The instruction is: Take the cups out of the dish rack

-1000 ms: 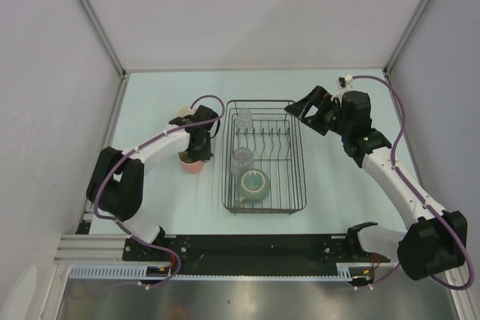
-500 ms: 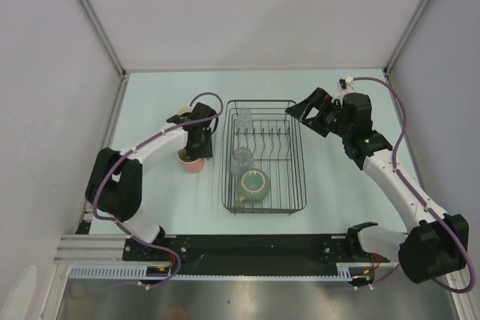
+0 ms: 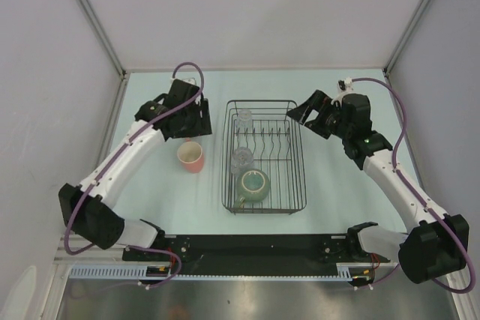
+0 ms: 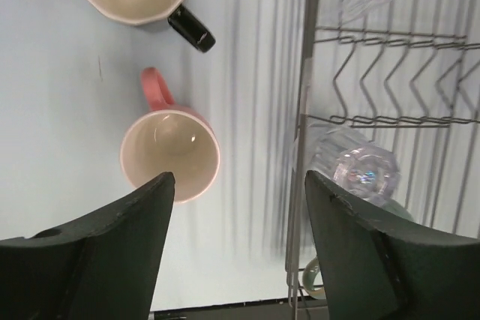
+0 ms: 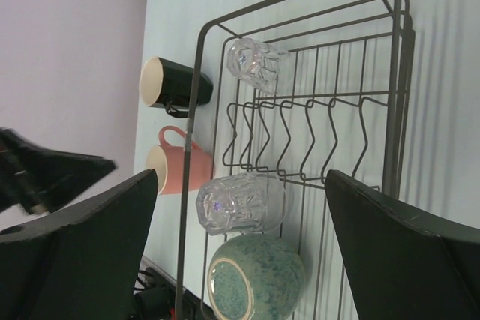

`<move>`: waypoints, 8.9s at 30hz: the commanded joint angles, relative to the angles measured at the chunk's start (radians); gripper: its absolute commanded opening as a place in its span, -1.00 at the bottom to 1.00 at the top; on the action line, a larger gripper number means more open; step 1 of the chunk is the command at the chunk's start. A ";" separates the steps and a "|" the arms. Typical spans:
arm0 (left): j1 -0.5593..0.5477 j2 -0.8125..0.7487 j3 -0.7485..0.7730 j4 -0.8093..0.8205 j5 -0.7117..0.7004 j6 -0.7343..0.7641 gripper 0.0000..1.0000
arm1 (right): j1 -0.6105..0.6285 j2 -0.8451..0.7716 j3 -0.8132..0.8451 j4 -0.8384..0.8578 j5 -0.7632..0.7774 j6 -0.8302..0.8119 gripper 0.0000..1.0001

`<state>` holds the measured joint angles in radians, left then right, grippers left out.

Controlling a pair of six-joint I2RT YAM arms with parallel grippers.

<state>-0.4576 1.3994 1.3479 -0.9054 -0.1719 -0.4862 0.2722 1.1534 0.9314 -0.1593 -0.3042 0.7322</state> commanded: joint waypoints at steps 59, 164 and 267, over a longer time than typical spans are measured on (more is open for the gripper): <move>-0.021 -0.346 -0.254 0.151 0.006 -0.040 0.81 | 0.670 0.629 0.422 -0.272 0.444 -0.396 0.72; -0.124 -0.227 -0.437 1.339 0.716 -0.573 -0.99 | 0.219 0.195 -0.140 1.128 -0.328 0.605 -0.22; 0.399 0.236 0.246 0.053 -0.098 -0.060 0.36 | 0.108 0.118 0.021 0.128 -0.098 -0.026 0.99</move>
<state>-0.0441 1.7428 1.5585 -0.8417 -0.2371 -0.5148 0.3519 1.2610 0.8986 0.0536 -0.4252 0.8097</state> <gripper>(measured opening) 0.671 0.995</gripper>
